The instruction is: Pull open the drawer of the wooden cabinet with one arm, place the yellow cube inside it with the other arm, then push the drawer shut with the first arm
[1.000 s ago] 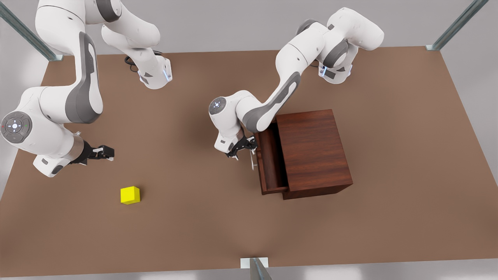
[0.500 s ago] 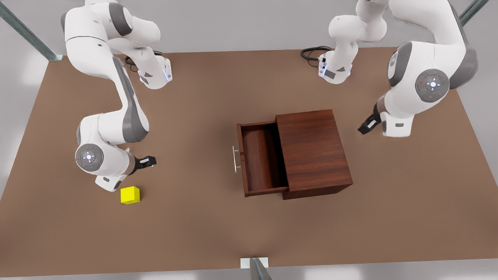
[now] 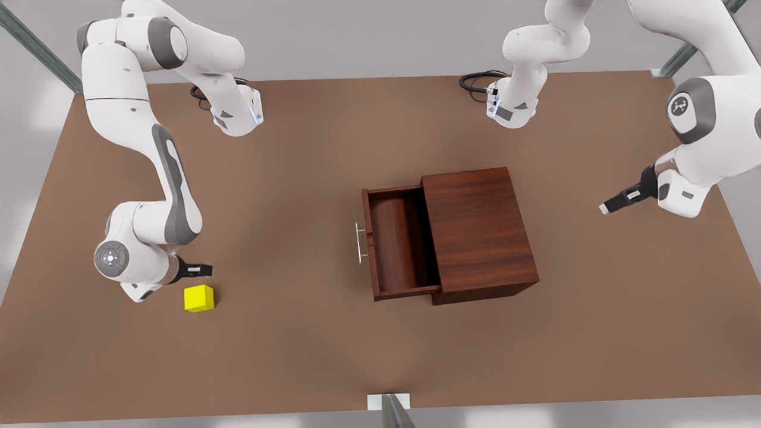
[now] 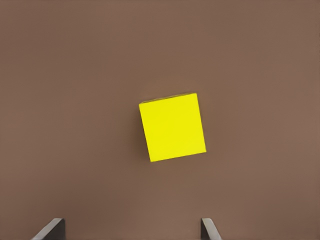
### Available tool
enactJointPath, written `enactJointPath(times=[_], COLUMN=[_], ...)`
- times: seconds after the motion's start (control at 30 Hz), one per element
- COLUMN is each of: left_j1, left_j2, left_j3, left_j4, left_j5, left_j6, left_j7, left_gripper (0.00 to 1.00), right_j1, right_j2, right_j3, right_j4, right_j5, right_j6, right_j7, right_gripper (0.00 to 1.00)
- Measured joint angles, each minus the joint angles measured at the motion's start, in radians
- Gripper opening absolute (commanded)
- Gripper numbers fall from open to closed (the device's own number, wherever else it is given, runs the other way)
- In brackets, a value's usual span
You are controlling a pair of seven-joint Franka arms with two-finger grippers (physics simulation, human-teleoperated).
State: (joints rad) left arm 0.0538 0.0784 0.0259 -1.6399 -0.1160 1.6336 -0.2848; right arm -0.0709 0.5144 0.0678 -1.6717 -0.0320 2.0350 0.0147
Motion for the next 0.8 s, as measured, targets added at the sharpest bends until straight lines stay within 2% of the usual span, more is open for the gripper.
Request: enactJointPath(times=[0.33, 0.6, 0.8], left_j1=[-0.016, -0.014, -0.018], left_j2=[-0.005, -0.007, -0.007], left_j3=[-0.003, -0.004, -0.004], left_j4=[-0.001, -0.004, -0.002], left_j5=[-0.006, -0.007, -0.006], left_j6=[0.000, -0.001, 0.000], left_j7=[0.204, 0.303, 0.352], left_gripper=[1.00, 1.00, 1.00], right_j1=[-0.045, -0.050, -0.052], right_j2=[0.145, 0.258, 0.274], right_j3=[0.004, 0.030, 0.042], right_j4=[0.090, 0.227, 0.195], right_j5=[-0.061, -0.057, -0.072], right_j6=[0.069, 0.062, 0.078], right_j7=[0.012, 0.008, 0.004], right_gripper=[1.00, 1.00, 1.00])
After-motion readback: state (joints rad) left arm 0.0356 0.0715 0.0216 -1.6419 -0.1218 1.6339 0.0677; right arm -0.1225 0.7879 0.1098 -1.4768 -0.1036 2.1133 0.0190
